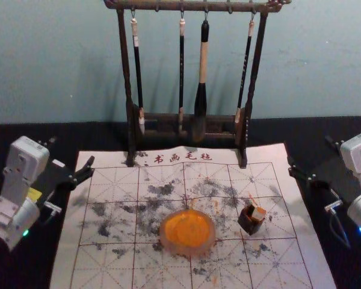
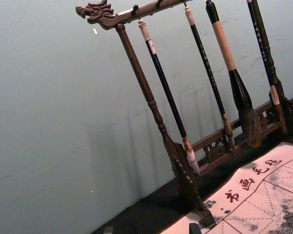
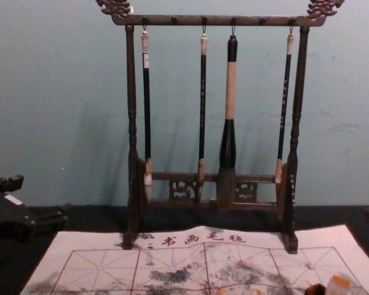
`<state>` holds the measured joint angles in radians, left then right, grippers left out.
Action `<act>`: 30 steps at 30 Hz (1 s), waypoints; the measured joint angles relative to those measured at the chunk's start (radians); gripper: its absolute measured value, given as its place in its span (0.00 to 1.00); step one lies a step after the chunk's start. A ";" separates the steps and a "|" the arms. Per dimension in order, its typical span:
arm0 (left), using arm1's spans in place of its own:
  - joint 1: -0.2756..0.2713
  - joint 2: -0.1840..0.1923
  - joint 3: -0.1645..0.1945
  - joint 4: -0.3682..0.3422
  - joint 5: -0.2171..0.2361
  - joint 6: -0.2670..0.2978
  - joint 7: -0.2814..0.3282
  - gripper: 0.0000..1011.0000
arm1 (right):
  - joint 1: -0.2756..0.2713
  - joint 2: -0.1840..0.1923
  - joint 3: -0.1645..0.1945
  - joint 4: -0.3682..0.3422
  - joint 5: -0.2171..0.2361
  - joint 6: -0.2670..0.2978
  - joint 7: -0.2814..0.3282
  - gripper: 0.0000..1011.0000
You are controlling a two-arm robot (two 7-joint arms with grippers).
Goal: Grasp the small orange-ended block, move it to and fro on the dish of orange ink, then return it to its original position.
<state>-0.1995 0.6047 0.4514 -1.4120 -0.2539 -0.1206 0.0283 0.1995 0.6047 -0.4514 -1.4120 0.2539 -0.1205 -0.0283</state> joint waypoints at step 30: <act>0.000 0.000 0.000 0.000 0.000 0.000 0.000 0.99 | -0.206 0.168 0.088 -0.208 0.140 -0.124 0.309 0.99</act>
<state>-0.1995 0.6047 0.4514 -1.4119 -0.2539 -0.1206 0.0283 -0.0061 0.7723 -0.3629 -1.6202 0.3935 -0.2450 0.2803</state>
